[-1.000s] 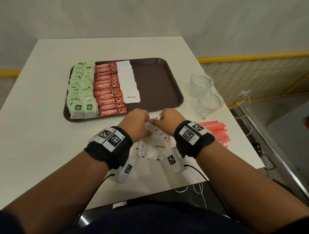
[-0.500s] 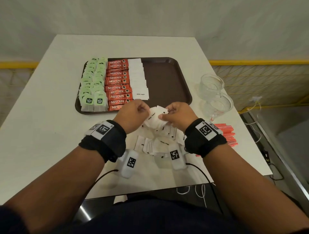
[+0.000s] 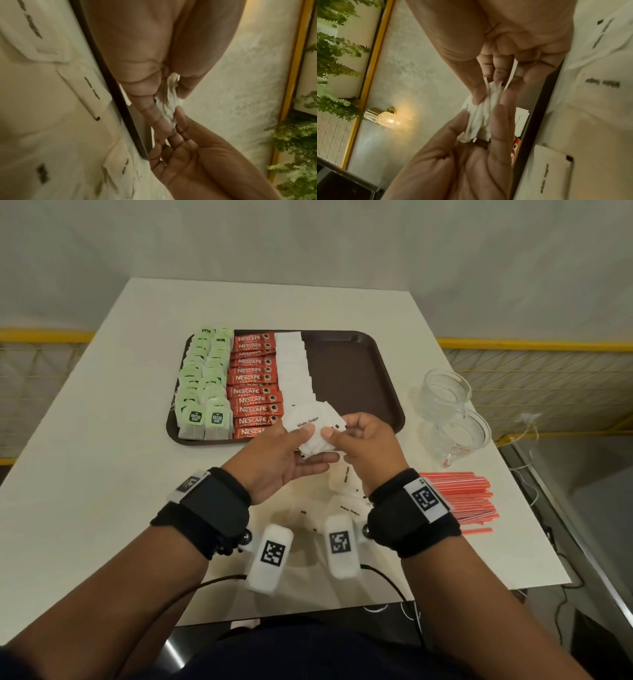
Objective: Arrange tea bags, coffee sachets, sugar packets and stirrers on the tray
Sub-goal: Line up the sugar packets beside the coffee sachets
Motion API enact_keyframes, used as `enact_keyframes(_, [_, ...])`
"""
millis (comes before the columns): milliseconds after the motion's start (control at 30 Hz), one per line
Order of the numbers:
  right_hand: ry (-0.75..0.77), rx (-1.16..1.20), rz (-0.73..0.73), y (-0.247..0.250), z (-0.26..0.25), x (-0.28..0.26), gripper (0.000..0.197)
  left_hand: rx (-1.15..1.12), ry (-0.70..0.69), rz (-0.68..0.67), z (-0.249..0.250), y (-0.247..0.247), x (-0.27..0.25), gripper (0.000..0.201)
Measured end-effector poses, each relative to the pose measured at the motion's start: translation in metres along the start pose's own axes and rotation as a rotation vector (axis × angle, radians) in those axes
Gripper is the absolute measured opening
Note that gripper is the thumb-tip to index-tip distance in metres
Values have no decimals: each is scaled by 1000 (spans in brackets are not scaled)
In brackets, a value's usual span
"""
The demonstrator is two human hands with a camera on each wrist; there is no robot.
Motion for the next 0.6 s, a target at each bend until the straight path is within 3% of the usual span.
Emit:
enact_keyframes(133, [35, -72, 6, -21, -3, 7, 24, 116, -69, 96, 5, 24, -1, 29])
enact_keyframes(300, [83, -170, -11, -42, -20, 15, 29, 238, -134, 125, 23, 46, -3, 37])
enact_keyframes(467, [90, -198, -3, -60, -29, 26, 20, 164, -156, 143, 28, 66, -1, 47])
enact_keyframes(600, [26, -119, -33, -65, -28, 36, 16, 34, -119, 203, 30, 78, 5, 36])
Point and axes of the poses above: each hand's wrist, its own x-axis towards the middle knuckle, its own y-axis out of the back of the hand, z = x × y, the point moved 3 cm from there along x, towards the middle knuckle, and after that the axes turned 8 degrees about -y, right-handed, at the moved point
